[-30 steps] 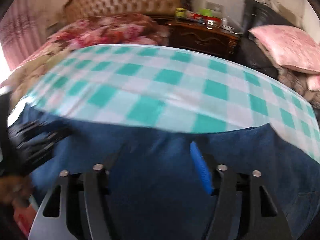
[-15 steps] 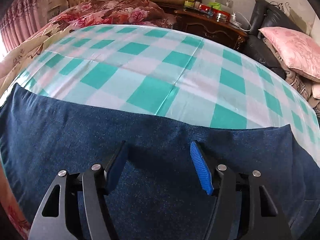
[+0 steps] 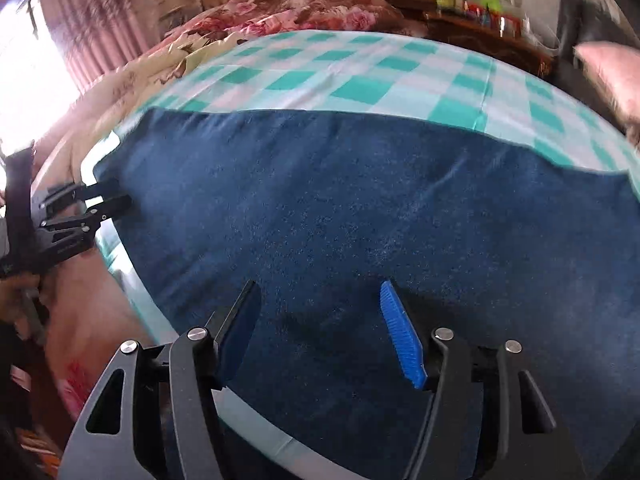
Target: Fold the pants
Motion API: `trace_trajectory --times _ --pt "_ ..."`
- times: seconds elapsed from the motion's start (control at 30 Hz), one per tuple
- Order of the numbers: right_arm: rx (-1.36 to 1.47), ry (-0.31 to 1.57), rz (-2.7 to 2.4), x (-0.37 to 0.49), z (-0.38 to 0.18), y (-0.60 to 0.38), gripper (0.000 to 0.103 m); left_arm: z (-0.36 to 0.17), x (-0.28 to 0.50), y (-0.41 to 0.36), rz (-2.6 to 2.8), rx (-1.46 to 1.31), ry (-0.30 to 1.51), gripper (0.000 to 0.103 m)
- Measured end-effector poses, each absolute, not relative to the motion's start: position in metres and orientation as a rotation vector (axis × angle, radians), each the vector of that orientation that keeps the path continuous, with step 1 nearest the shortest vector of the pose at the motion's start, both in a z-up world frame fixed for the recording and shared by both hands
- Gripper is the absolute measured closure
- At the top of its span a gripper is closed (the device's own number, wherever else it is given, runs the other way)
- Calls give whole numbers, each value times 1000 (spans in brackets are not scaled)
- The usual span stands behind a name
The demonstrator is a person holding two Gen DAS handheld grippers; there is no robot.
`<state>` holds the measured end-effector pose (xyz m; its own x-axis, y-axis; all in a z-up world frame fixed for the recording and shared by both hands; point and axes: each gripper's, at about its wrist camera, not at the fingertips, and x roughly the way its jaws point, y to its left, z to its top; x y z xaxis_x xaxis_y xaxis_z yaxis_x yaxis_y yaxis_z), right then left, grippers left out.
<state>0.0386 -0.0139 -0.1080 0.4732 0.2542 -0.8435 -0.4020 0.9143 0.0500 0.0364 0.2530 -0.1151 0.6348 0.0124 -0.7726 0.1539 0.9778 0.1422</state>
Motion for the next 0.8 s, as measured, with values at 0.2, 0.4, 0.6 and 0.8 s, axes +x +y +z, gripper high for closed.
trace_trajectory --times 0.2,0.4,0.6,0.8 --pt "-223 978 420 35 -112 -12 37 -95 41 344 186 -41 830 39" --pt "-264 966 401 34 -115 -5 31 -107 70 359 275 5 940 24" --pt "-199 948 446 29 -102 -17 31 -82 74 360 513 -45 862 28" --pt "-55 803 302 -25 -51 -152 35 -65 56 255 292 -49 746 31"
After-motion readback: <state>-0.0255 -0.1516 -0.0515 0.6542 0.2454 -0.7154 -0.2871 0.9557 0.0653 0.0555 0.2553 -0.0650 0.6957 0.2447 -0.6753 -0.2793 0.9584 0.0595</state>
